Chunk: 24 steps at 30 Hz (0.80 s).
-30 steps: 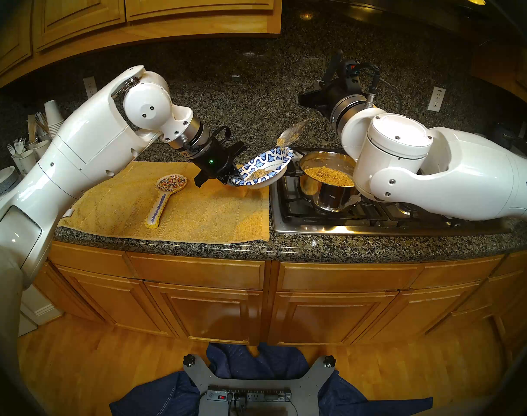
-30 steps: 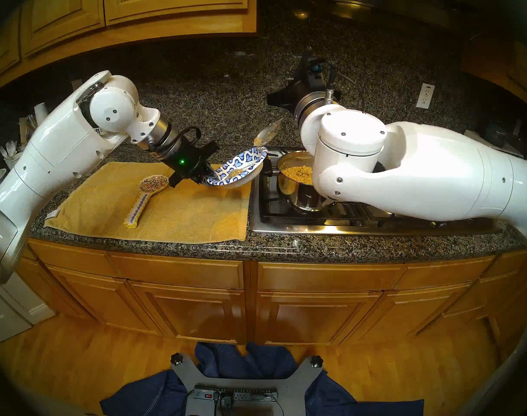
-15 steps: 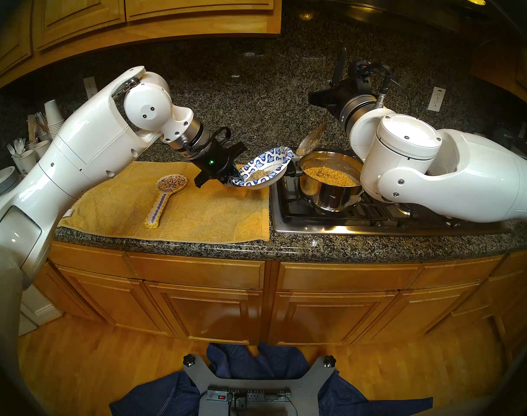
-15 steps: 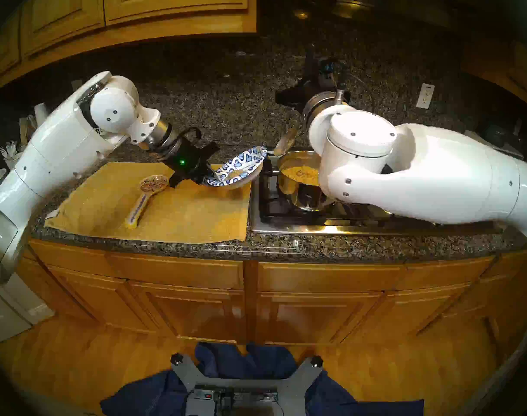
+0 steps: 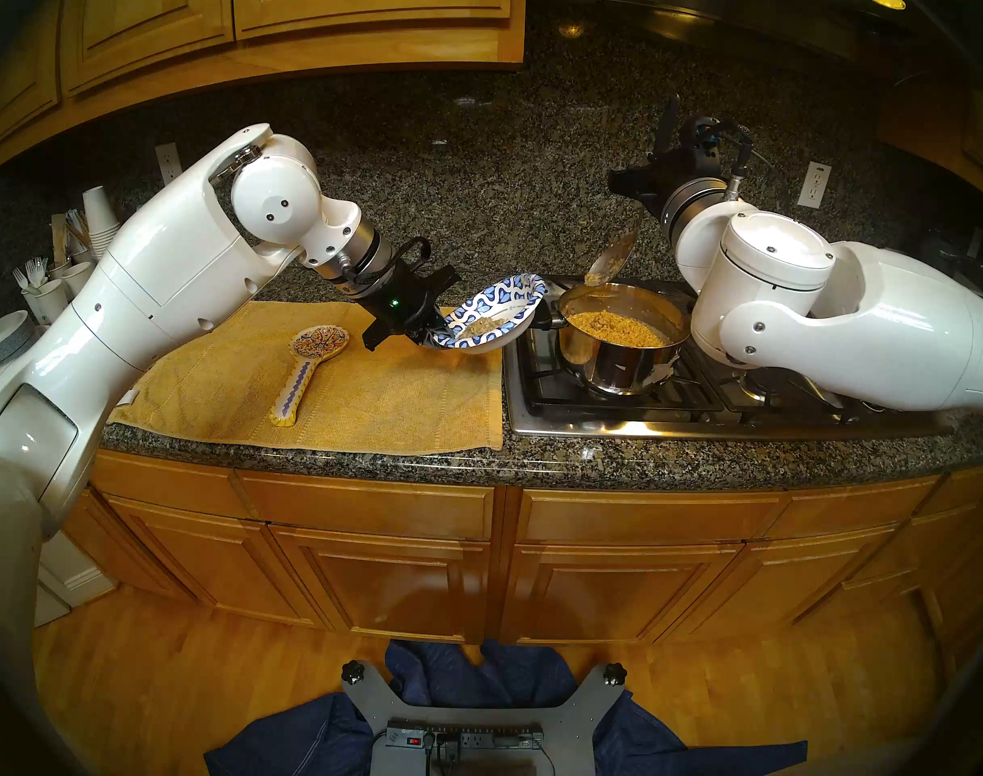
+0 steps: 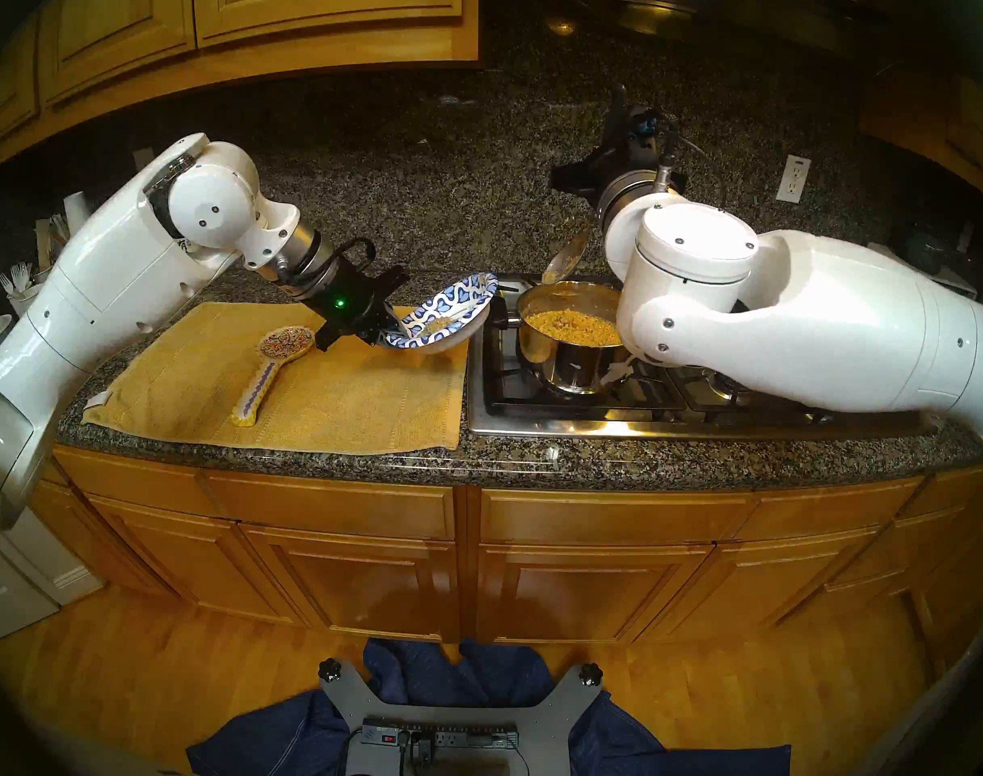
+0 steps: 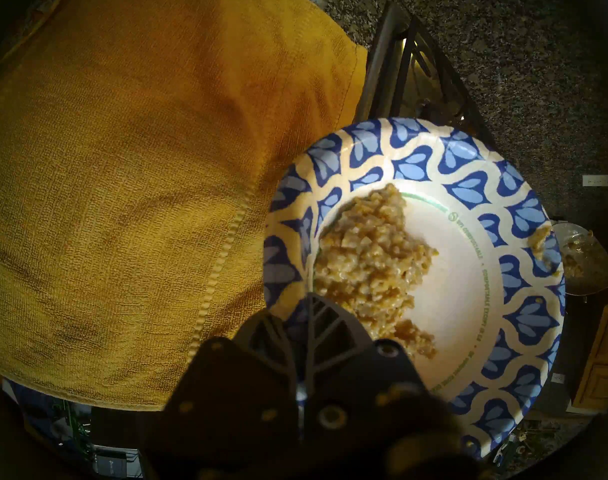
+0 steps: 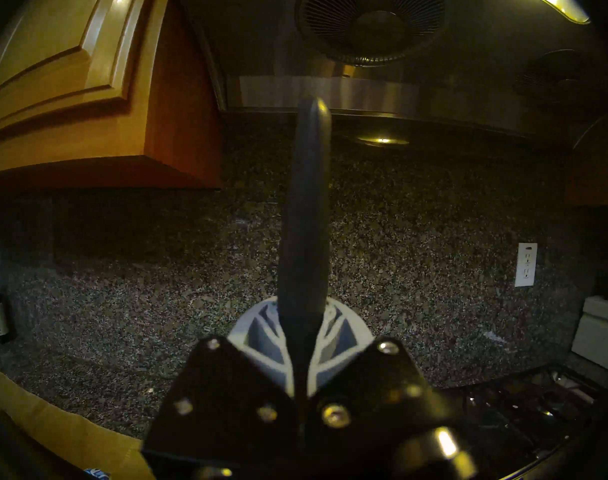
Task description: Scoop oatmeal into bowl
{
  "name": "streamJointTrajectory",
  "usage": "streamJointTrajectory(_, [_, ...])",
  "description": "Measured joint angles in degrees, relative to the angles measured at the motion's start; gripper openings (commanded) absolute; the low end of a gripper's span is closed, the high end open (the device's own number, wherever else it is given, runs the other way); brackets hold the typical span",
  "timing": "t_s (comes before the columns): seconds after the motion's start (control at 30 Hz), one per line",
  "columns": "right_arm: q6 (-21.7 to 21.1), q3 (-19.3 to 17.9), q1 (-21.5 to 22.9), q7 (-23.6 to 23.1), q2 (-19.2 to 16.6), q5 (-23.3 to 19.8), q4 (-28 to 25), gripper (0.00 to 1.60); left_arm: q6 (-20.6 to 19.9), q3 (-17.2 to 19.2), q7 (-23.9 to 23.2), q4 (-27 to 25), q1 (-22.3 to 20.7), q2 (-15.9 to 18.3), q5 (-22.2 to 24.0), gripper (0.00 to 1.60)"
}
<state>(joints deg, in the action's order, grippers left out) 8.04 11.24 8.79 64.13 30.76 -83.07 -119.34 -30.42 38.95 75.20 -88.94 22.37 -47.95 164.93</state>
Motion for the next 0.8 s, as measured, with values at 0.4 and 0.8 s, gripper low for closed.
streamJointTrajectory(0.4, [0.3,0.7,0.0,0.1,-1.0,-0.1,0.0,0.00,-2.8,-3.4,-2.7,-0.9,-3.2,2.3,-0.2,0.00])
streamJointTrajectory(0.8, [0.7,1.1,-0.1,0.1,-1.0,-0.5,-0.1,0.00,-6.7,-2.8,-6.6,-2.7,-7.3,5.2,-3.2,0.00])
